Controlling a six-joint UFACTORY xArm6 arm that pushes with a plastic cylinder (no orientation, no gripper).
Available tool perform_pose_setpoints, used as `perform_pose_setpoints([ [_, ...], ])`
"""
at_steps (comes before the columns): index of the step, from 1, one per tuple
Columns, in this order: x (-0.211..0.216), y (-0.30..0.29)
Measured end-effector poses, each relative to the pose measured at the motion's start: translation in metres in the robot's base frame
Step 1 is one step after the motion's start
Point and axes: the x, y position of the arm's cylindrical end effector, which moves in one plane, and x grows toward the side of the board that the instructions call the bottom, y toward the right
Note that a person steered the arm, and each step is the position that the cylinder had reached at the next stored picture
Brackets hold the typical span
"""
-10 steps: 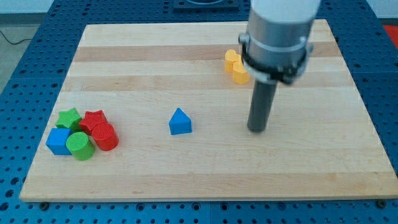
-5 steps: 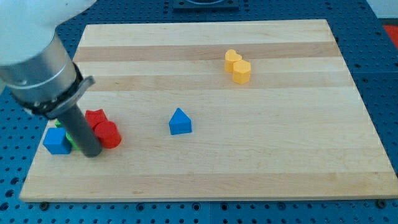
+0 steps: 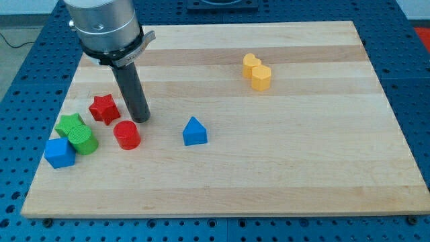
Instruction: Separate the red blocks from each other
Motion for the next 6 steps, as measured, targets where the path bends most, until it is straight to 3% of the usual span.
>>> perform_pose_setpoints([
  [1,-0.051,0.001],
  [2,-0.100,-0.034],
  [3,-0.084,-0.135],
  [4,-0.065,-0.155],
  [6,-0.024,-0.083],
])
